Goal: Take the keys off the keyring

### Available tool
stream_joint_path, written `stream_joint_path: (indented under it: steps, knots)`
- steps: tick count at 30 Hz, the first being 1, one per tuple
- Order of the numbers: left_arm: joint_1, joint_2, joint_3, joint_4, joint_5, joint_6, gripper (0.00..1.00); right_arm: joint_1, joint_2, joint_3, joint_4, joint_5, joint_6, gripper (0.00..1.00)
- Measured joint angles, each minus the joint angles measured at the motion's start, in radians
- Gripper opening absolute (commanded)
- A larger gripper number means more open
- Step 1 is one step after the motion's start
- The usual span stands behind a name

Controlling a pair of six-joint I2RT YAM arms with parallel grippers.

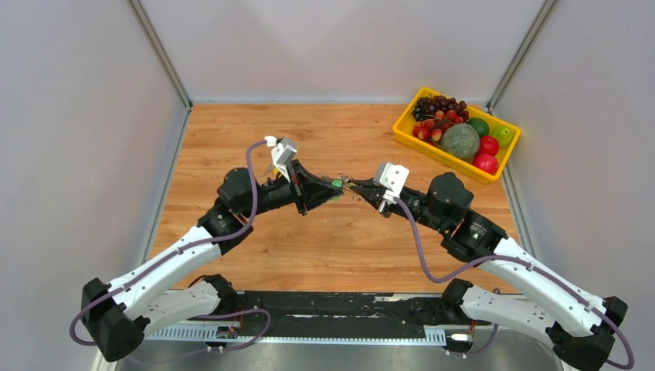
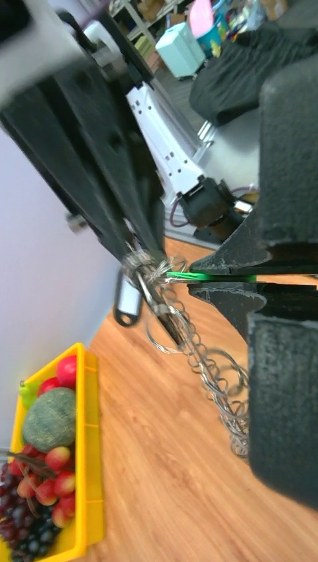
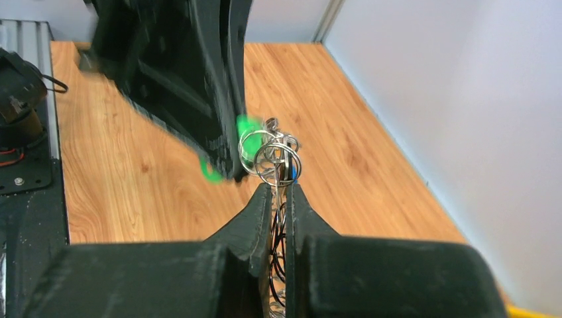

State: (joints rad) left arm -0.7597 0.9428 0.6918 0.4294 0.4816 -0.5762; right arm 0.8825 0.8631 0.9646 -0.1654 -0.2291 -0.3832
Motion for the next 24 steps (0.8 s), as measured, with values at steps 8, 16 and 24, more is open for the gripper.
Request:
stream_joint_path:
  steps: [8,16,24]
  knots:
    - [-0.001,0.092,0.361,-0.677,0.042,0.023,0.0,0.005,-0.08,-0.241,0.156,0.044,0.118,0.05]
    - [-0.003,0.359,0.746,-1.244,0.088,0.209,0.0,0.005,-0.163,-0.393,0.2,0.011,0.24,0.52]
    - [-0.008,0.464,0.907,-1.519,0.061,0.406,0.0,0.004,-0.331,-0.462,0.203,-0.004,0.268,0.52]
